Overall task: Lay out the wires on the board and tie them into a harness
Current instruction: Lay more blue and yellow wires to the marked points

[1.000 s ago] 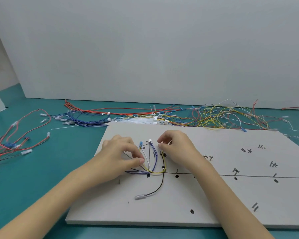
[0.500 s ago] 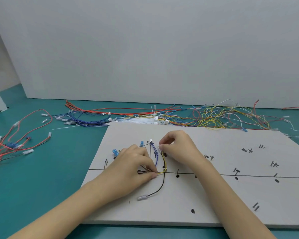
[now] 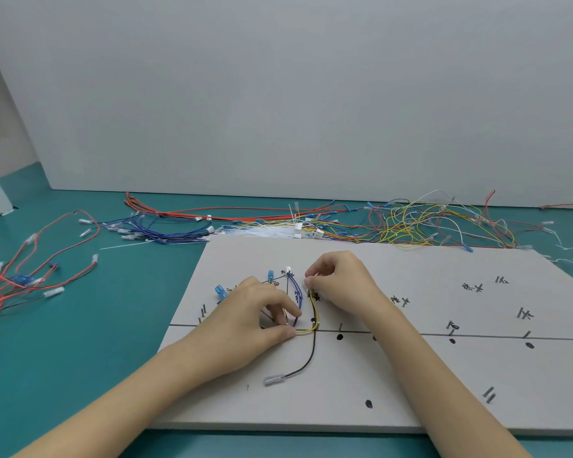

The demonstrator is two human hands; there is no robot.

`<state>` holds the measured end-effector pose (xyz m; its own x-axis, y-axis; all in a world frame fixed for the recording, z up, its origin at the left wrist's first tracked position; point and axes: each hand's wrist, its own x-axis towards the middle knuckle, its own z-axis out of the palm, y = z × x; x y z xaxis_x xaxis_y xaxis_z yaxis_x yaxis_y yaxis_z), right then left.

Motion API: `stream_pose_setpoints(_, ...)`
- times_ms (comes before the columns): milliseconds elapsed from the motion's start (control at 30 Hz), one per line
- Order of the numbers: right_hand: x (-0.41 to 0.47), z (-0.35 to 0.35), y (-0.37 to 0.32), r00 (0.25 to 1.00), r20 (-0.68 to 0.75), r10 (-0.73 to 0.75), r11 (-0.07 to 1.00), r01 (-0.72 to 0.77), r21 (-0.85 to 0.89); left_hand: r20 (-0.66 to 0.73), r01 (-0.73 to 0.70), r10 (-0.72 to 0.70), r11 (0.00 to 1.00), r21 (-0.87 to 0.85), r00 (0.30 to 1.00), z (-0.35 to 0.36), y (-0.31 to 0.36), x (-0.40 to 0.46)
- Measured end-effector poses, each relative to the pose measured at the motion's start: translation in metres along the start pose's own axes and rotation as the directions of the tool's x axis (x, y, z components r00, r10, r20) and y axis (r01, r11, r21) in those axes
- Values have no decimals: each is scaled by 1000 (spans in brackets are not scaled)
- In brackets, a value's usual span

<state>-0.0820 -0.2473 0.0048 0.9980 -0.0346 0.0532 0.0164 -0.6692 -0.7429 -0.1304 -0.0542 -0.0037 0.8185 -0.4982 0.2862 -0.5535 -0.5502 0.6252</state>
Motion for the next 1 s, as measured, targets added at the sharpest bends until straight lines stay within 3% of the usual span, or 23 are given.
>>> stream_pose_setpoints(467,-1,2,1,1000,-1,-21,999,21,-26,-22,31,-32,999,-45,999,0,-2,0)
stream_pose_setpoints(1000,-3,0,1,998,-49,-44,999,44,-7,-19,-15,16,999,47,1000,2,-9,0)
